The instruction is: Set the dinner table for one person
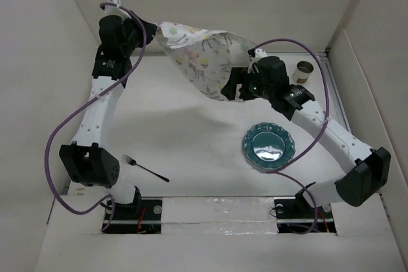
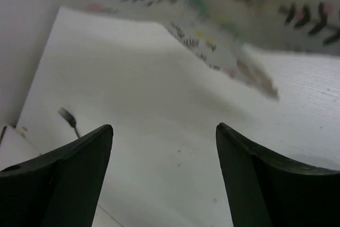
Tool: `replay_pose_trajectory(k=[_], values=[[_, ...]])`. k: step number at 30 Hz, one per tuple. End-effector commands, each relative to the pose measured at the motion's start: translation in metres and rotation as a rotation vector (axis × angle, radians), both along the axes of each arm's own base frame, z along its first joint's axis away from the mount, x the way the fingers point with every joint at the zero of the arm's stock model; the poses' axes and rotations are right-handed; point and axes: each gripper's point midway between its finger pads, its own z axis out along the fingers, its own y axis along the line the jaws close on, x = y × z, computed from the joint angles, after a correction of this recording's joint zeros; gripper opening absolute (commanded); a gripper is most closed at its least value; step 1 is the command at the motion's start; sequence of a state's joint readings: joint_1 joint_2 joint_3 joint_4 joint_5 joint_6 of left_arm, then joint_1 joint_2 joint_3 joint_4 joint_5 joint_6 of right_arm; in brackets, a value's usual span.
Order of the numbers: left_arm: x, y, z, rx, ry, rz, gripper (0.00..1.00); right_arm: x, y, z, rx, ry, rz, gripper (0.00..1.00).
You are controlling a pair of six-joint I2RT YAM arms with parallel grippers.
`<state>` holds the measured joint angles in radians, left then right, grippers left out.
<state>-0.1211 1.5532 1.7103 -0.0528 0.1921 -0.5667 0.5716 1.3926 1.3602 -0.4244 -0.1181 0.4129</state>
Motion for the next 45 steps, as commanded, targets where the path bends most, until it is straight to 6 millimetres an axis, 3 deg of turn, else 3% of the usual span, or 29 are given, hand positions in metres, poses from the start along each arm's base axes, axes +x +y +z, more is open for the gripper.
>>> replay_pose_trajectory(k=[1,5,10,12,13,14,16,17,18,19,20,22,23,25,26,27,28,29,31,32,33,34,35,37,38,39,40,44,45], values=[[0.009,-0.02,-0.097,-0.015,0.209,-0.076,0.0,0.015,-0.001,-0.021,-0.017,0.019,-0.036,0.86],[0.015,-0.021,-0.144,0.011,0.304,-0.08,0.0,0.016,-0.005,-0.069,-0.065,0.116,-0.076,0.91],[0.029,-0.02,-0.192,0.05,0.41,-0.073,0.0,0.019,-0.012,-0.089,-0.071,0.125,-0.113,0.9],[0.042,-0.016,-0.227,0.077,0.471,-0.047,0.0,0.018,-0.015,-0.108,-0.116,0.172,-0.121,0.87],[0.043,-0.016,-0.237,0.079,0.493,-0.047,0.0,0.02,-0.017,-0.107,-0.122,0.164,-0.13,0.87],[0.046,-0.014,-0.24,0.089,0.497,-0.037,0.0,0.02,-0.018,-0.116,-0.141,0.185,-0.135,0.74],[0.053,-0.014,-0.245,0.091,0.495,-0.034,0.0,0.021,-0.018,-0.124,-0.152,0.196,-0.139,0.58],[0.057,-0.012,-0.242,0.101,0.484,-0.023,0.0,0.022,-0.018,-0.129,-0.16,0.203,-0.137,0.13],[0.06,-0.012,-0.24,0.108,0.479,-0.019,0.0,0.023,-0.017,-0.132,-0.164,0.21,-0.138,0.01],[0.064,-0.011,-0.236,0.125,0.474,-0.024,0.1,0.026,-0.014,-0.137,-0.165,0.222,-0.134,0.0],[0.066,-0.012,-0.233,0.125,0.471,-0.024,0.19,0.024,-0.007,-0.133,-0.156,0.216,-0.115,0.0],[0.064,-0.009,-0.23,0.154,0.479,-0.022,0.35,0.023,0.005,-0.144,-0.176,0.235,-0.089,0.02],[0.064,-0.001,-0.227,0.176,0.478,0.014,0.51,0.027,0.005,-0.146,-0.185,0.232,-0.102,0.17],[0.055,0.016,-0.219,0.205,0.485,0.074,0.61,0.032,0.016,-0.153,-0.185,0.234,-0.09,0.36],[0.047,0.027,-0.229,0.228,0.517,0.128,0.65,0.036,0.018,-0.153,-0.182,0.23,-0.09,0.5],[0.041,0.041,-0.229,0.235,0.526,0.183,0.65,0.042,0.018,-0.152,-0.177,0.227,-0.1,0.53],[0.03,0.05,-0.21,0.216,0.491,0.218,0.65,0.043,0.021,-0.156,-0.175,0.238,-0.091,0.56],[0.013,0.064,-0.234,0.231,0.544,0.269,0.64,0.048,0.018,-0.157,-0.169,0.242,-0.097,0.6],[-0.01,0.076,-0.223,0.227,0.52,0.328,0.61,0.054,0.021,-0.154,-0.15,0.237,-0.087,0.61],[-0.025,0.08,-0.246,0.238,0.574,0.342,0.56,0.054,0.022,-0.155,-0.154,0.244,-0.086,0.63],[-0.035,0.078,-0.253,0.237,0.598,0.331,0.53,0.054,0.021,-0.156,-0.16,0.251,-0.087,0.63],[-0.048,0.077,-0.258,0.236,0.625,0.314,0.51,0.051,0.021,-0.16,-0.156,0.269,-0.089,0.56],[-0.063,0.07,-0.277,0.228,0.683,0.271,0.41,0.047,0.025,-0.161,-0.153,0.272,-0.08,0.49],[-0.084,0.065,-0.293,0.219,0.744,0.234,0.29,0.041,0.017,-0.174,-0.168,0.299,-0.112,0.31],[-0.101,0.061,-0.312,0.217,0.802,0.203,0.26,0.038,0.014,-0.177,-0.174,0.31,-0.121,0.28],[-0.11,0.06,-0.318,0.211,0.826,0.194,0.18,0.036,0.012,-0.18,-0.179,0.319,-0.127,0.28],[-0.12,0.061,-0.322,0.213,0.84,0.193,0.16,0.032,0.011,-0.183,-0.18,0.333,-0.122,0.32],[-0.151,0.059,-0.352,0.224,0.937,0.162,0.38,0.01,0.02,-0.2,-0.19,0.386,-0.047,0.6],[-0.158,0.061,-0.362,0.226,0.968,0.173,0.42,0.006,0.018,-0.204,-0.192,0.39,-0.048,0.61]])
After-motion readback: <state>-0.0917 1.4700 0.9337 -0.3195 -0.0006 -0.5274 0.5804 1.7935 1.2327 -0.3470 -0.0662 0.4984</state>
